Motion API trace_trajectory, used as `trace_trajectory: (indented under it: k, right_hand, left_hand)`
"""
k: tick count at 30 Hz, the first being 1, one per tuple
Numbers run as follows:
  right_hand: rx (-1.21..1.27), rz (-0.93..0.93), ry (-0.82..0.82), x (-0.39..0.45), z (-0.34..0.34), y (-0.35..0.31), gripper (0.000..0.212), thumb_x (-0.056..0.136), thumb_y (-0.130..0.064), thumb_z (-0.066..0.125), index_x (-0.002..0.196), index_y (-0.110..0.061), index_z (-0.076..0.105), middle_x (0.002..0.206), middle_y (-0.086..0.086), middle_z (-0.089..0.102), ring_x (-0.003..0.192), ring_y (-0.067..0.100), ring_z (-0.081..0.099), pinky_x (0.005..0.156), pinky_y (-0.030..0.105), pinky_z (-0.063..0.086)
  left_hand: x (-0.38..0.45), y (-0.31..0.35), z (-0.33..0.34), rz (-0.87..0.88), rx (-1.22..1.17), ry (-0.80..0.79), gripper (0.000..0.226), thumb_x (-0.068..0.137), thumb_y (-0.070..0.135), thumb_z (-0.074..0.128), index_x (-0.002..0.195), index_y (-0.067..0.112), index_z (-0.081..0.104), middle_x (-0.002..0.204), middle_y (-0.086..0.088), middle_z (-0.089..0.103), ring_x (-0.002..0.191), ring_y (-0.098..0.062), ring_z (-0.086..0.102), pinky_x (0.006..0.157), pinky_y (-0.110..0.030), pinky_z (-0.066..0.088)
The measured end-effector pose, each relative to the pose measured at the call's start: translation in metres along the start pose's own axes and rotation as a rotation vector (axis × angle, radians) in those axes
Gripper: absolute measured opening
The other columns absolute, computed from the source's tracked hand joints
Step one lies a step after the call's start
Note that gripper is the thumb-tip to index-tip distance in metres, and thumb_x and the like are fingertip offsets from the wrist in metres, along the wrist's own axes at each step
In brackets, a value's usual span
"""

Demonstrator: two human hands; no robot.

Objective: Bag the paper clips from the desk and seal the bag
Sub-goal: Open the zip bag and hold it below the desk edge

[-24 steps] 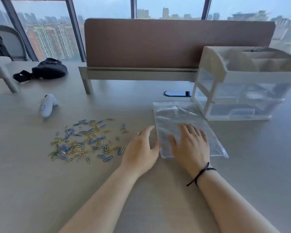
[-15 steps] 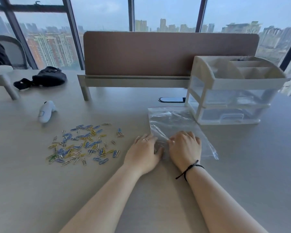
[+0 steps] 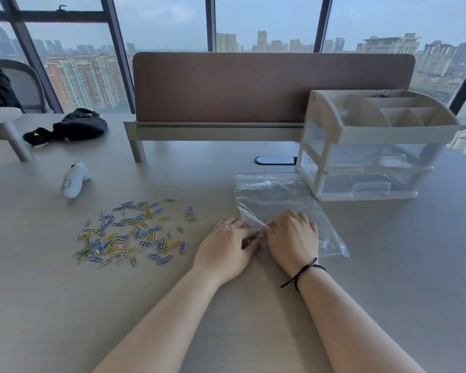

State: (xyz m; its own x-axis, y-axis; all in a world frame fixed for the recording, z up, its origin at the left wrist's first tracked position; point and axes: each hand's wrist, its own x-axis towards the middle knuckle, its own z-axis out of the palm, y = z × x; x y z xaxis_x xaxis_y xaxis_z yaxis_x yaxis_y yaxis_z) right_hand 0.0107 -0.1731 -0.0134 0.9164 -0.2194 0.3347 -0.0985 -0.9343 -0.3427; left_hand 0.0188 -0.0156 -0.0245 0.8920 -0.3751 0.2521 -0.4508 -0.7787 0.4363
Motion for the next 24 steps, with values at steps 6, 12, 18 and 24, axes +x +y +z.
trace_trajectory:
  k: [6,12,18,24]
  right_hand:
    - [0.086,-0.029,0.144,0.0,0.0,-0.002,0.017,0.092,-0.031,0.059,0.088,-0.02,0.071,0.098,-0.002,0.066,0.096,0.024,0.056,0.081,0.035,0.038]
    - [0.368,-0.192,0.294,-0.018,-0.013,-0.016,0.015,0.091,-0.026,0.065,0.08,-0.018,0.06,0.079,-0.007,0.062,0.076,0.018,0.055,0.066,0.035,0.046]
    - [0.491,-0.445,0.131,-0.06,-0.029,-0.04,0.02,0.09,-0.038,0.063,0.077,-0.024,0.056,0.072,-0.017,0.052,0.062,0.008,0.051,0.056,0.028,0.046]
    - [0.571,-0.541,-0.024,-0.08,-0.032,-0.042,0.028,0.082,-0.05,0.068,0.074,-0.026,0.057,0.064,-0.019,0.052,0.057,0.01,0.052,0.053,0.019,0.043]
  left_hand:
    - [-0.006,0.005,-0.01,-0.072,-0.177,0.124,0.046,0.093,0.047,0.06,0.137,0.038,0.051,0.132,0.008,0.061,0.124,-0.016,0.053,0.095,-0.029,0.046]
    - [-0.009,0.006,-0.024,-0.243,-0.807,0.188,0.074,0.081,0.073,0.058,0.141,0.031,0.045,0.138,0.008,0.058,0.111,0.001,0.063,0.101,-0.02,0.044]
    - [-0.018,-0.005,-0.05,-0.415,-1.55,0.012,0.059,0.093,0.059,0.053,0.133,0.014,0.051,0.121,-0.018,0.069,0.112,-0.028,0.068,0.091,-0.041,0.055]
    - [-0.018,-0.012,-0.064,-0.442,-1.893,0.019,0.036,0.09,0.005,0.055,0.125,0.001,0.061,0.11,-0.023,0.071,0.098,-0.037,0.07,0.089,-0.047,0.057]
